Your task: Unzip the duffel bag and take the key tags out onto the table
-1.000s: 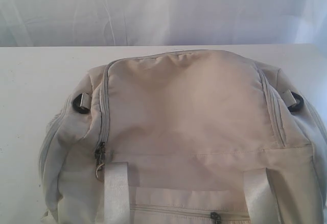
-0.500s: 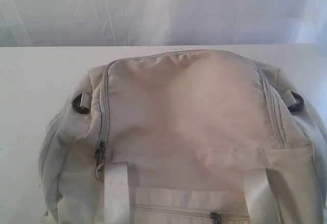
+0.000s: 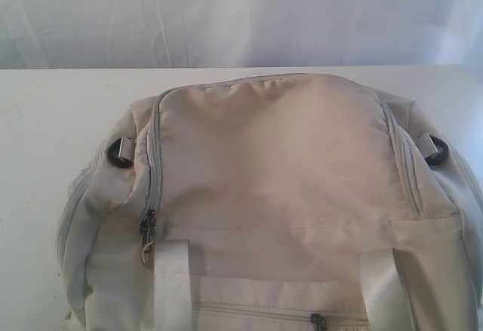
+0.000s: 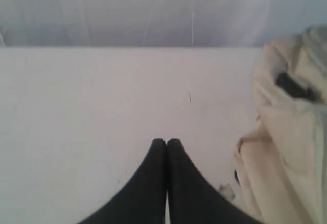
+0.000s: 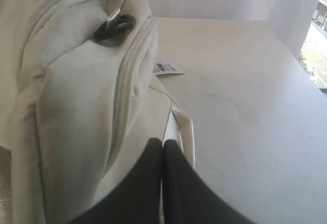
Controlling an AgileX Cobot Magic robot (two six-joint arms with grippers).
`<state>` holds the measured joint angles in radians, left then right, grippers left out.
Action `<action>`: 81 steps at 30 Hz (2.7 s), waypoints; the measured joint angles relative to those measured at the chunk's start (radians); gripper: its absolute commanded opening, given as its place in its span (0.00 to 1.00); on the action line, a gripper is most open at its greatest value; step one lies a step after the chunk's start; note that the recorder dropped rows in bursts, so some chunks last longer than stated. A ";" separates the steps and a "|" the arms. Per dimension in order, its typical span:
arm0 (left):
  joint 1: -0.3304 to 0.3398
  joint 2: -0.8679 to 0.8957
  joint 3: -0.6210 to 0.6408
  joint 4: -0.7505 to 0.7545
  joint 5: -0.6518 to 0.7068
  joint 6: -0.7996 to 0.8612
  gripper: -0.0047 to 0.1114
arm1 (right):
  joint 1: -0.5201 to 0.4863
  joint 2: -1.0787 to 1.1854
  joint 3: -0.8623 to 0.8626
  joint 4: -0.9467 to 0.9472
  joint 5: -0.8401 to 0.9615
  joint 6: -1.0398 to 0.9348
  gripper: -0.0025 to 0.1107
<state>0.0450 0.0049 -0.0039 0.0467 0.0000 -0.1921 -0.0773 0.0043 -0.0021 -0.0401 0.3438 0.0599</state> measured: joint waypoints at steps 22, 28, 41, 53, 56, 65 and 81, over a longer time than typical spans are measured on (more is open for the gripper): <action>0.000 -0.002 0.000 -0.004 -0.815 0.000 0.04 | 0.000 0.000 0.000 0.000 -0.502 0.057 0.02; 0.000 -0.002 -0.088 -0.039 -0.606 -0.025 0.04 | 0.000 0.000 0.000 0.000 -0.583 0.098 0.02; -0.020 0.360 -0.569 -0.117 0.233 -0.012 0.04 | 0.000 0.003 -0.171 -0.017 -0.187 0.527 0.02; -0.073 0.946 -0.842 -0.636 0.923 0.733 0.04 | 0.000 0.470 -0.595 0.308 0.472 -0.141 0.02; -0.073 1.009 -0.847 -0.646 0.910 0.751 0.11 | 0.000 0.557 -0.606 0.381 0.510 -0.226 0.02; -0.073 1.111 -0.844 -0.627 0.809 0.762 0.67 | 0.000 0.646 -0.606 0.474 0.521 -0.349 0.02; -0.073 1.229 -0.716 -0.709 0.544 0.773 0.09 | 0.000 0.646 -0.606 0.485 0.494 -0.363 0.02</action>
<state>-0.0278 1.2338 -0.7200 -0.6626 0.5442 0.5813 -0.0773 0.6506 -0.6084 0.4447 0.8381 -0.3027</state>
